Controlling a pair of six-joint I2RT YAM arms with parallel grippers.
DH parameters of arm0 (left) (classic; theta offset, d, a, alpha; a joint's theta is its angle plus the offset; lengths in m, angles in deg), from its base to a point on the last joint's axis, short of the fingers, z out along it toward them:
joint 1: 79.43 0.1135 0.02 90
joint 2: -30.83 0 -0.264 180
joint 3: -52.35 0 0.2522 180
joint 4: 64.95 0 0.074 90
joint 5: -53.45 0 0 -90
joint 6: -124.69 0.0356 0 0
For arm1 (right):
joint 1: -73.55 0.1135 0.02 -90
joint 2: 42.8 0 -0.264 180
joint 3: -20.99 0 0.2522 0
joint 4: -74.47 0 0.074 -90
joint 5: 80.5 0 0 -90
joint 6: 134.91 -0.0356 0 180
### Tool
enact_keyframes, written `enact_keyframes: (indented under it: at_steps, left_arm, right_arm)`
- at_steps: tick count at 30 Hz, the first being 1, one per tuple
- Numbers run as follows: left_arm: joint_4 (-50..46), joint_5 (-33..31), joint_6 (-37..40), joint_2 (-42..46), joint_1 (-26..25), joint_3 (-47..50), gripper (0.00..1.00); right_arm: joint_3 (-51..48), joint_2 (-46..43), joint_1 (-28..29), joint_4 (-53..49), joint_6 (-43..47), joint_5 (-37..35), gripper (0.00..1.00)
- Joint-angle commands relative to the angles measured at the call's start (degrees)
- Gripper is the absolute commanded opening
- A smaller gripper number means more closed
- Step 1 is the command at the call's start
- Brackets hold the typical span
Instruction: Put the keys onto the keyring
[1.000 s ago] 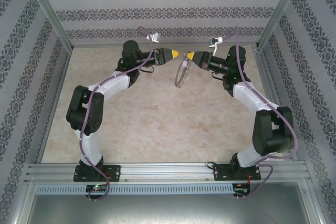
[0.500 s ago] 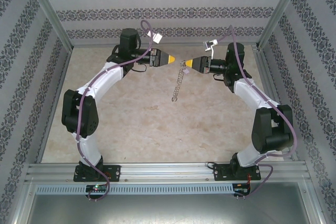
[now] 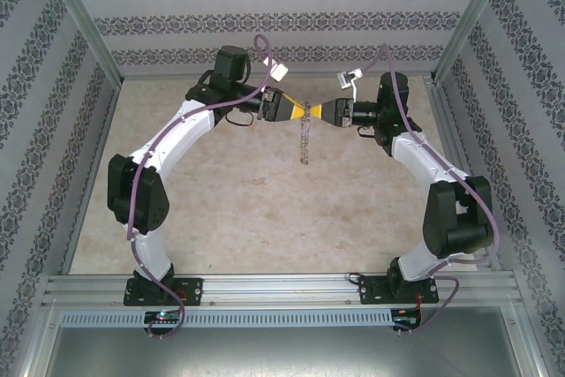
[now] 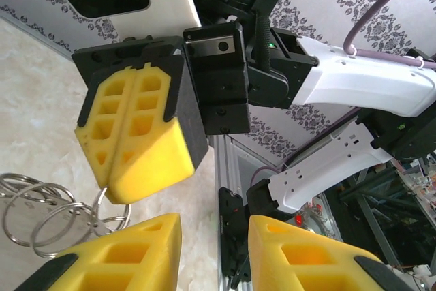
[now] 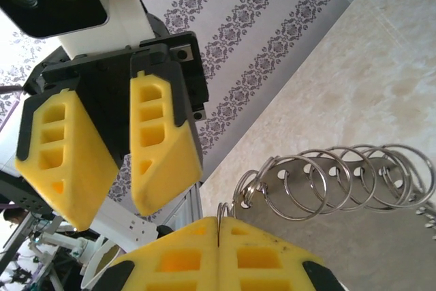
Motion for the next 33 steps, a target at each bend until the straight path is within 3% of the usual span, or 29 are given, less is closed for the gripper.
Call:
enact_keyframes:
  at_steps: [1,24,33]
  left_arm:
    - [-1.39,-0.15,1.61,-1.22,0.13,-1.53,0.32]
    - [7.59,-2.06,-5.4,-3.02,0.93,-1.17,0.33]
    - [13.32,-3.62,-9.44,-1.18,2.49,1.92,0.4]
  right_arm:
    - [1.35,-0.63,0.56,1.55,1.73,2.88,0.0]
    - [1.02,-1.11,1.39,1.85,2.42,3.34,0.0]
    - [0.83,-1.46,1.29,1.96,2.51,3.07,0.0]
